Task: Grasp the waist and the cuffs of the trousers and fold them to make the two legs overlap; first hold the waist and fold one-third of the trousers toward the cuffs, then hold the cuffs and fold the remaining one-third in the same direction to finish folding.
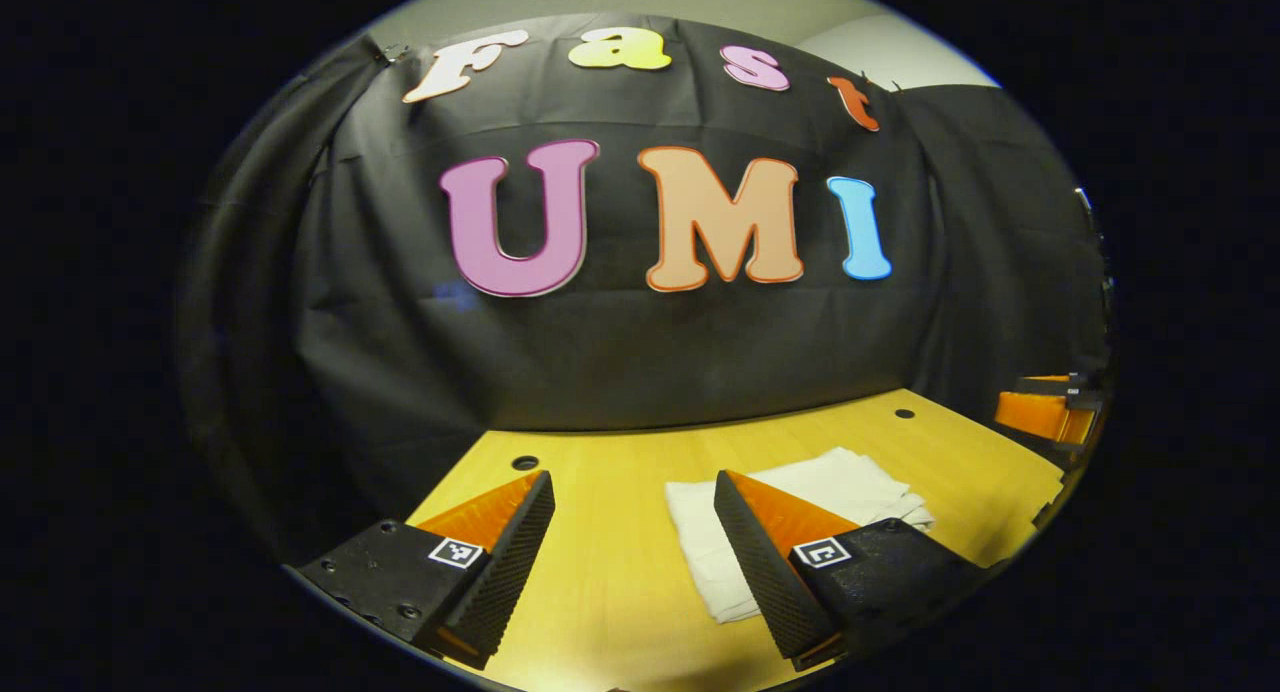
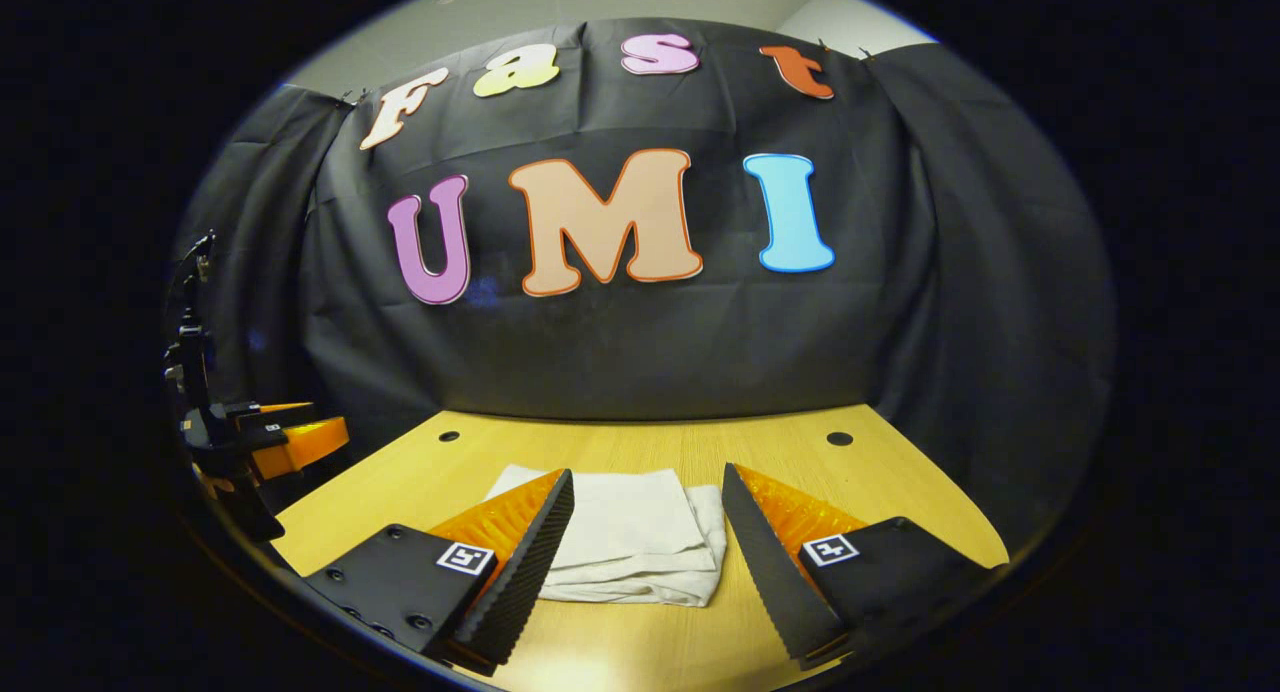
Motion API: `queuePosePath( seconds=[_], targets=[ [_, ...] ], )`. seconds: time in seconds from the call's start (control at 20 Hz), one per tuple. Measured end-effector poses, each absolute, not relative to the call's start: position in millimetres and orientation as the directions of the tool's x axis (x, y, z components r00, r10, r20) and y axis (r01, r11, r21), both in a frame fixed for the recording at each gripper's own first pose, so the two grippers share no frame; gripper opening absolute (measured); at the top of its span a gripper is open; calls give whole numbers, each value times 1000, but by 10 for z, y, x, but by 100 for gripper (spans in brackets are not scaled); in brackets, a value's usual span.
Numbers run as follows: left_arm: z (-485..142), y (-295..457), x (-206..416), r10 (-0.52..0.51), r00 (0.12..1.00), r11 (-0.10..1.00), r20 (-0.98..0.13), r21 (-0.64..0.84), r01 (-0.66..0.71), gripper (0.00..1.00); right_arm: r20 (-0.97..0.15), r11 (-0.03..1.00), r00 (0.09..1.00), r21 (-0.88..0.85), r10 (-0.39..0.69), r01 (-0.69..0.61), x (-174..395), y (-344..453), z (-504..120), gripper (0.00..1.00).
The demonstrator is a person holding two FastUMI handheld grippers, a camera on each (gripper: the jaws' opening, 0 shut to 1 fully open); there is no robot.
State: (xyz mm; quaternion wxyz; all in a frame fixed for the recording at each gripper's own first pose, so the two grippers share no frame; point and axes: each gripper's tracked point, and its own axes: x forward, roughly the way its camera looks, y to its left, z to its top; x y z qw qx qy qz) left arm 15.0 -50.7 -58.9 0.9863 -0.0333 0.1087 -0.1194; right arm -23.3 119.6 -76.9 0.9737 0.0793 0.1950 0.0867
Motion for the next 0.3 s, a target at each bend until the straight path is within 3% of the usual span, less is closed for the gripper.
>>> queuePosePath(
  seconds=[0.2,0.25,0.3],
  targets=[
    [-506,-137,103,-171,968,985,-183,-72,160,96,-279,979,945,152,173,-134,-276,1284,-415,96],
    [-476,-94,88,-159,972,986,-173,-76,148,96,-263,980,949,139,172,-139,-276,1287,-352,91],
    [-466,-51,90,-141,975,989,-171,-78,129,96,-252,980,951,131,180,-151,-266,1306,-309,96]
  ],
)
